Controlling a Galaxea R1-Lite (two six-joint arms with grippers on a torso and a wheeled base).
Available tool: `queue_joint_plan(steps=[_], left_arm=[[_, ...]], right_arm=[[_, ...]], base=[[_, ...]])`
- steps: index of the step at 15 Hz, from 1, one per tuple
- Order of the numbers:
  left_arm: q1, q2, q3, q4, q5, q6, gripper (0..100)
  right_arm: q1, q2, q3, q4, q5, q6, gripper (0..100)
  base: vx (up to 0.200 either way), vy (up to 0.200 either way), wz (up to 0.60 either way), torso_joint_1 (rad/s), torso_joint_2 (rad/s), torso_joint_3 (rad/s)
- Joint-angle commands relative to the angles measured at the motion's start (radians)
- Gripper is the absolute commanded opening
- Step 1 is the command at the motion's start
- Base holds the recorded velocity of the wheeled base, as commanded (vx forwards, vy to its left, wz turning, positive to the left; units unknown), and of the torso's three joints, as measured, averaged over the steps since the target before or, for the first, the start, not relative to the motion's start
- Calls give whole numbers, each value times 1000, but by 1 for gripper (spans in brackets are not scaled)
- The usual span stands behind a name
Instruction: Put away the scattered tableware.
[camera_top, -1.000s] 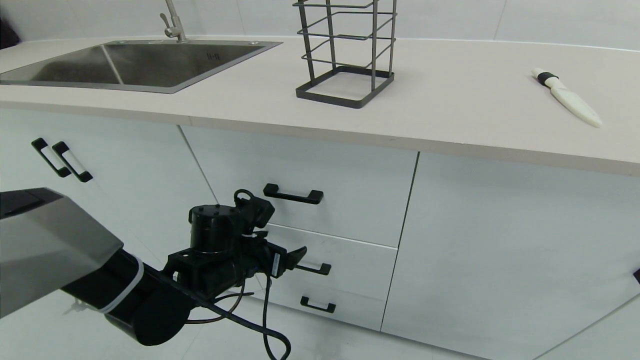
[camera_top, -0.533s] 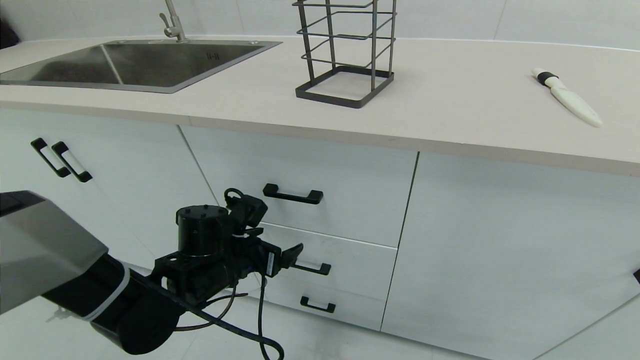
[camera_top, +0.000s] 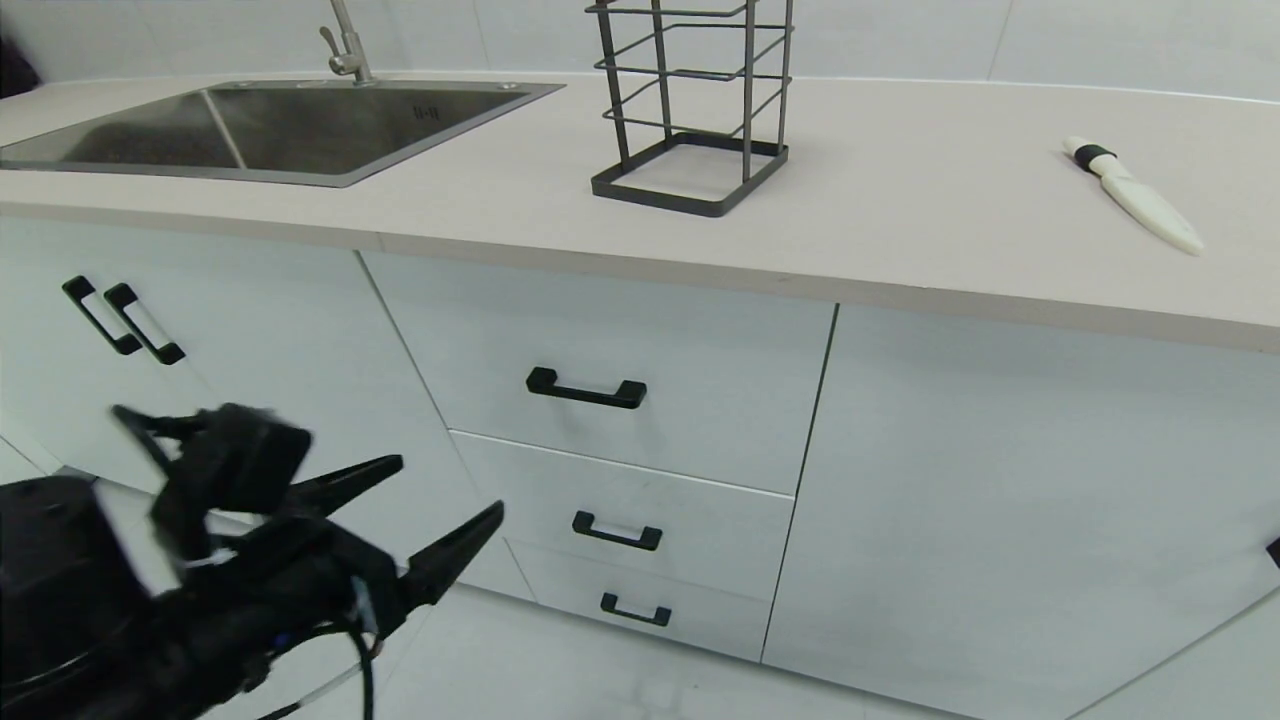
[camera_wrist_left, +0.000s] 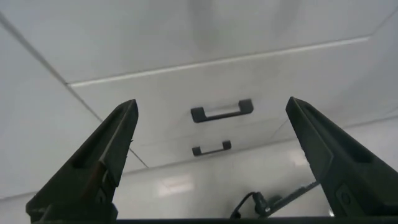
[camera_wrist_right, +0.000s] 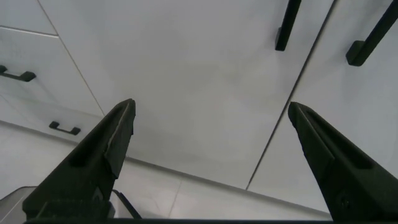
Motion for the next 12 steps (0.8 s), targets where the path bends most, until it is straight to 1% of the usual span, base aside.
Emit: queue_joint_plan(steps=[1,2,4,5,6,7,8,9,10,11,12], left_arm=[[119,-664,208,168,-5,3,100],[156,-824,215,282,-4,0,100],[248,-1068,215,536,-8,-3,100],[272,-1200,208,701,-27,-7,100],[272,-1264,211,823,-41,-7,100],[272,-1252,215,894,-39,-7,100],[272,-1253,215,940,-36,-4,100],[278,-1253,214,1010,16,-7,100],[286,-1253,214,1012,44,-9,100],[334,-1265,214,1010,55,-6,100],[398,-1325,215,1009,56,2,100]], right_arm=[[0,1,0,0,0,-2,100],[0,1,0,0,1,-3,100],[0,1,0,0,0,-2,100],[0,1,0,0,1,-2,100],[0,1,0,0,1,-2,100],[0,1,0,0,1,-3,100],[0,1,0,0,1,-2,100],[0,1,0,0,0,-2,100],[0,1,0,-2,1,-3,100],[0,1,0,0,1,-3,100],[0,1,0,0,1,-3,100]], base=[[0,0,-600,-2,7,-7],[0,0,-600,-2,2,12],[0,0,-600,7,-2,5],[0,0,-600,2,2,2],[0,0,-600,2,2,7],[0,0,0,0,0,0],[0,0,0,0,0,0],[0,0,0,0,0,0],[0,0,0,0,0,0],[0,0,0,0,0,0],[0,0,0,0,0,0]])
